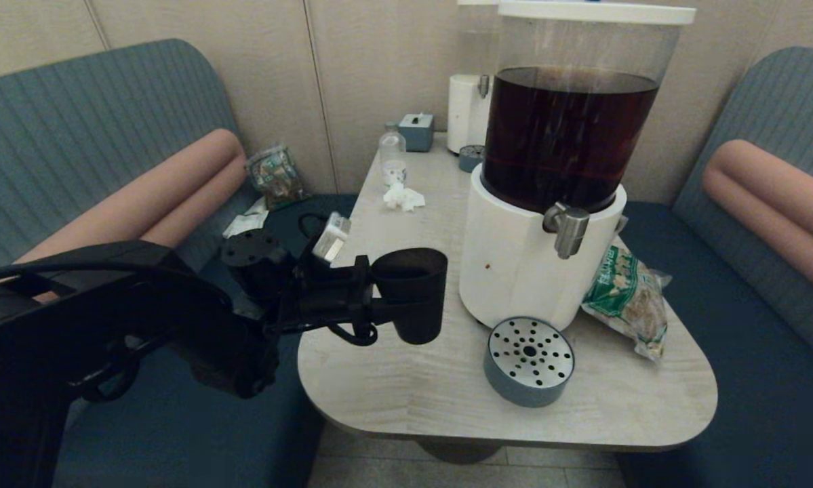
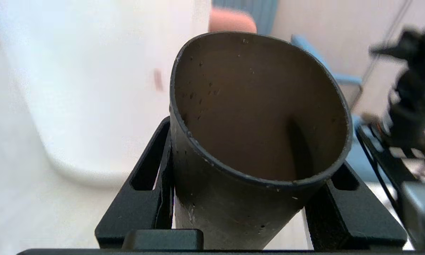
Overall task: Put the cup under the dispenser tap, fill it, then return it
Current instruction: Pick up the cup, then place it under the water dispenser
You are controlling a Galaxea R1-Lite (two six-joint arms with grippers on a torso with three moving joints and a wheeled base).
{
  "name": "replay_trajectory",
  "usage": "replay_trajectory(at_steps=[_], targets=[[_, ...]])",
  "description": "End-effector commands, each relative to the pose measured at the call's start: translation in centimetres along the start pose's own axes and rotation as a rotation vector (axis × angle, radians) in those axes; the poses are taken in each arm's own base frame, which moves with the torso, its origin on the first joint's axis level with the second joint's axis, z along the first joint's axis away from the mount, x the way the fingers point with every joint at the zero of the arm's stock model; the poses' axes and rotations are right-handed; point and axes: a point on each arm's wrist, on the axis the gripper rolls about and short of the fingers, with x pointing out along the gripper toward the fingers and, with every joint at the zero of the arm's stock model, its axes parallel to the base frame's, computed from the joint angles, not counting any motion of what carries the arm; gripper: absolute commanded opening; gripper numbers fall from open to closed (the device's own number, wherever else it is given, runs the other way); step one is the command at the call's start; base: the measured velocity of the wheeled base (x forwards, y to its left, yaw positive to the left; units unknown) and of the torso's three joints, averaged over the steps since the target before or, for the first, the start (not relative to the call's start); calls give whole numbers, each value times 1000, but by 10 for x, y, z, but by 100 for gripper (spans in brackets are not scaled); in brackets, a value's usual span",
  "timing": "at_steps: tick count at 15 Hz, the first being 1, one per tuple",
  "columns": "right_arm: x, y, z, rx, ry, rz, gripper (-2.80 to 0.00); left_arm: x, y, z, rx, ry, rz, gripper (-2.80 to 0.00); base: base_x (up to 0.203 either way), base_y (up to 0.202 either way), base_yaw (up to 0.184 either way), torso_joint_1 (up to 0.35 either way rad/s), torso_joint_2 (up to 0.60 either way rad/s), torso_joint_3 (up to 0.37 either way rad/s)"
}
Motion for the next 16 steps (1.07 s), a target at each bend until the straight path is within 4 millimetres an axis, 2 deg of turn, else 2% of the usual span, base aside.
replay_trajectory(at_steps=[1, 4, 7, 10, 13, 16], targets=[[0, 0, 0, 0, 3, 1, -280, 34, 1, 13, 47, -60, -46, -280, 0, 0, 0, 0, 0, 0], [0, 0, 0, 8, 3, 1, -280, 77, 3, 5, 57, -120, -70, -280, 0, 0, 0, 0, 0, 0], [0, 0, 0, 16, 1, 1, -280, 106, 1, -25, 21, -128, -79, -280, 0, 0, 0, 0, 0, 0], [0, 0, 0, 14, 1, 1, -280, 119, 0, -41, 8, -127, -92, -280, 0, 0, 0, 0, 0, 0], [0, 0, 0, 14, 1, 1, -280, 124, 1, -57, -12, -115, -96, -280, 0, 0, 0, 0, 0, 0], [0, 0, -1, 14, 2, 1, -280, 127, 1, -65, -18, -111, -99, -280, 0, 0, 0, 0, 0, 0]])
